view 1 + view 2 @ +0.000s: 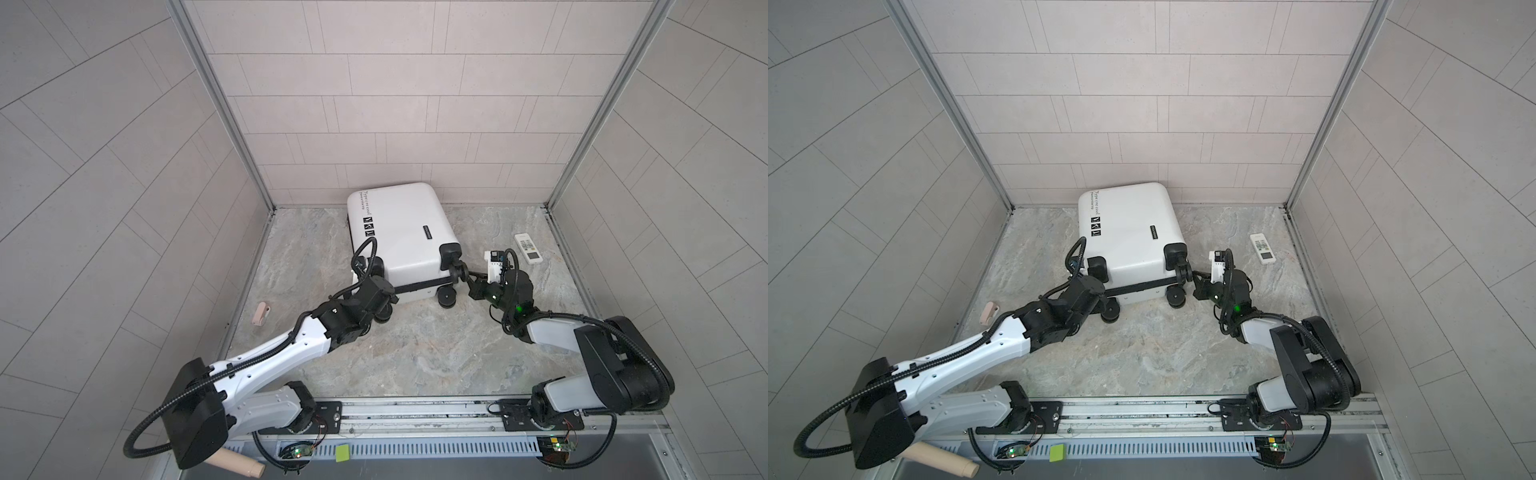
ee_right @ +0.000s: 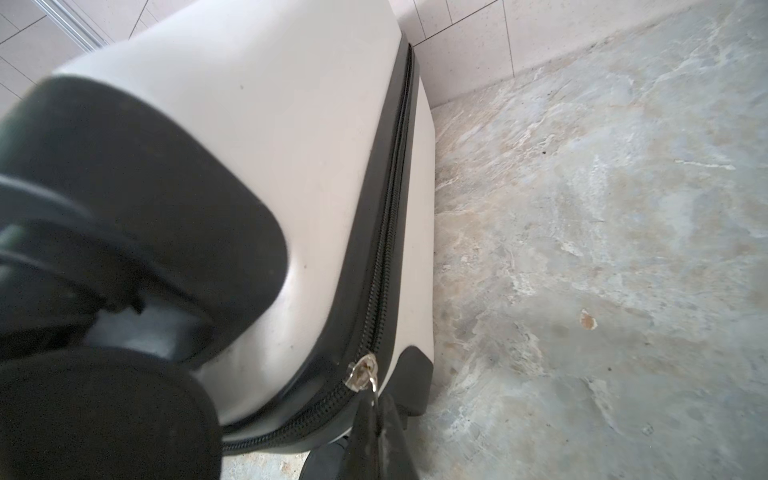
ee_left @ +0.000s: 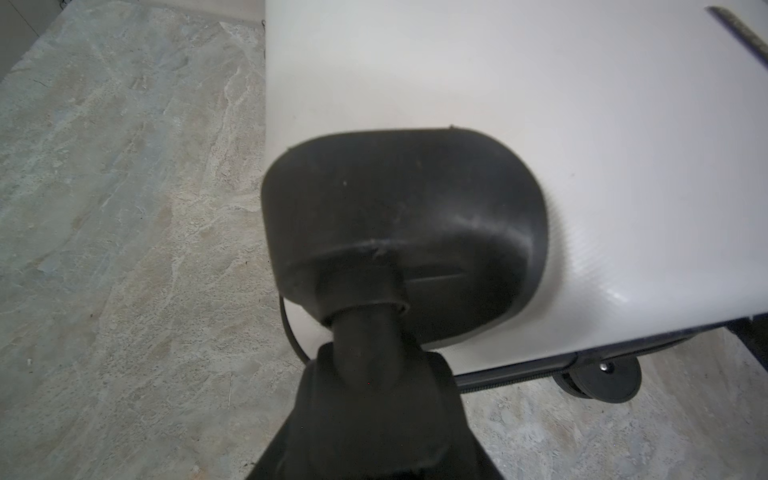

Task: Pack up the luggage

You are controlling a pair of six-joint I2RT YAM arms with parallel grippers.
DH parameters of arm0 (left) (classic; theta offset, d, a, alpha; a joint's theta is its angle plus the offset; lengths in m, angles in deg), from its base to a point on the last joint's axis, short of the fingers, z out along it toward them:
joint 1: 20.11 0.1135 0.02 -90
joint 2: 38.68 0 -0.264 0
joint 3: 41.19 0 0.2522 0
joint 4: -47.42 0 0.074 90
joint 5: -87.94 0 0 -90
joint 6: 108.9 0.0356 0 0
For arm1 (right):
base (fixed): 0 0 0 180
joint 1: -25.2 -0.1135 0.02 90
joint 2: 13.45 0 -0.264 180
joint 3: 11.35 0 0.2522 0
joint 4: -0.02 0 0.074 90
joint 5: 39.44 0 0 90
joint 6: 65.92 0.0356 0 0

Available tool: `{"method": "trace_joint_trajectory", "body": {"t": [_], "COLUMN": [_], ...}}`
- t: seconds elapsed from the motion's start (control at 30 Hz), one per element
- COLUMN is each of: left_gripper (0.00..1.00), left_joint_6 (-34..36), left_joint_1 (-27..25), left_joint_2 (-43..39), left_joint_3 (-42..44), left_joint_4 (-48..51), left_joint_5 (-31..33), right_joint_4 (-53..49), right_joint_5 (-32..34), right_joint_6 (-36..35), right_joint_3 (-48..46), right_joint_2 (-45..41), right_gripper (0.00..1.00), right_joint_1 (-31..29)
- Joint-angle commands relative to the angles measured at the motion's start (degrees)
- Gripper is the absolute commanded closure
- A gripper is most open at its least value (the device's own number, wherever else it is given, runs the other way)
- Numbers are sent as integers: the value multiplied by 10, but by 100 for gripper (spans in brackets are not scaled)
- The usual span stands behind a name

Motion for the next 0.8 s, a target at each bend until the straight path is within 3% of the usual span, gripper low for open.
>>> {"method": "trace_joint_trajectory", "body": {"t": [0.0, 0.37, 0.77], "left_gripper": [100, 100, 100], "left_joint_6": [13, 19, 29], "left_joint_1": [9, 30, 45], "left_joint_2": [-54, -75, -81], "left_joint_3": [-6, 12, 7], "left_joint_4": [6, 18, 20], "left_joint_5": [41, 16, -4], "right_joint_4": [-16, -99, -128], "right_joint_5": [52, 4, -22], "right_joint_6": [2, -27, -34], "right_joint_3": [24, 151, 128], "right_joint_2": [18, 70, 43], "right_gripper": [100, 100, 100], "right_joint_1": [30, 36, 27]}}
